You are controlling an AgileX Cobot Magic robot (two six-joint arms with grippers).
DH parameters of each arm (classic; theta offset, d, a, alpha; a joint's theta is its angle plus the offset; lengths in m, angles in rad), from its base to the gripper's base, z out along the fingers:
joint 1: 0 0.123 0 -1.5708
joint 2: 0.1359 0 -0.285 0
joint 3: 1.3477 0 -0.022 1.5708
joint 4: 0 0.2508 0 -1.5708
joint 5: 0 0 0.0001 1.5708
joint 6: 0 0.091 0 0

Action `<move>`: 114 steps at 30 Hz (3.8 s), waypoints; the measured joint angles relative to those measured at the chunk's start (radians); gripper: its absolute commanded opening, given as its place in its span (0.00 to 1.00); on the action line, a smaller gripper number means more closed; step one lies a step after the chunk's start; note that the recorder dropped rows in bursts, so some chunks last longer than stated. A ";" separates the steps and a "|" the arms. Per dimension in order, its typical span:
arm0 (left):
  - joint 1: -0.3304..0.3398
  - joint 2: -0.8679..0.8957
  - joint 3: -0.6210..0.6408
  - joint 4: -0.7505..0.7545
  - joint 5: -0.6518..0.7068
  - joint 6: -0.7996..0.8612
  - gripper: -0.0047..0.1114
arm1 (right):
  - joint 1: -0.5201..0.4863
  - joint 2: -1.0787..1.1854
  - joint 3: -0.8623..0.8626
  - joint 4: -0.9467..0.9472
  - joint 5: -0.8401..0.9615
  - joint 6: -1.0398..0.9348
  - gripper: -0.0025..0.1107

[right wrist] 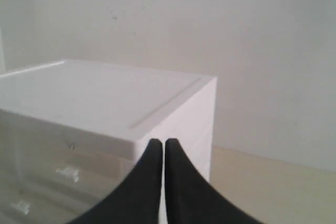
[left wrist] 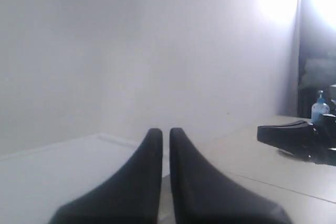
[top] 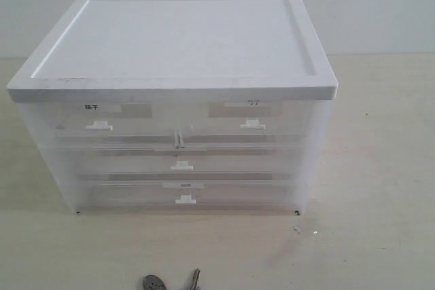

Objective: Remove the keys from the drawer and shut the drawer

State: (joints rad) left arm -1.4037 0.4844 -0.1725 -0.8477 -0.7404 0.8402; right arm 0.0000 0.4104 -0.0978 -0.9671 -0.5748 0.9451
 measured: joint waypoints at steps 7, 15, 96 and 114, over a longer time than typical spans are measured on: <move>0.000 -0.138 0.053 -0.047 0.015 0.002 0.08 | 0.000 -0.394 0.000 0.002 0.196 0.124 0.02; 0.000 -0.143 0.053 -0.068 0.050 0.002 0.08 | 0.000 -0.403 0.000 -0.004 0.198 0.130 0.02; 1.507 -0.481 0.169 0.924 0.686 -0.915 0.08 | 0.000 -0.404 0.000 -0.010 0.188 0.132 0.02; 1.508 -0.481 0.169 0.919 1.025 -0.734 0.08 | 0.000 -0.404 0.000 -0.010 0.188 0.132 0.02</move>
State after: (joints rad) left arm 0.1047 0.0033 -0.0038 0.0710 0.2850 0.1061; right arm 0.0000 0.0061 -0.0978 -0.9771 -0.3865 1.0776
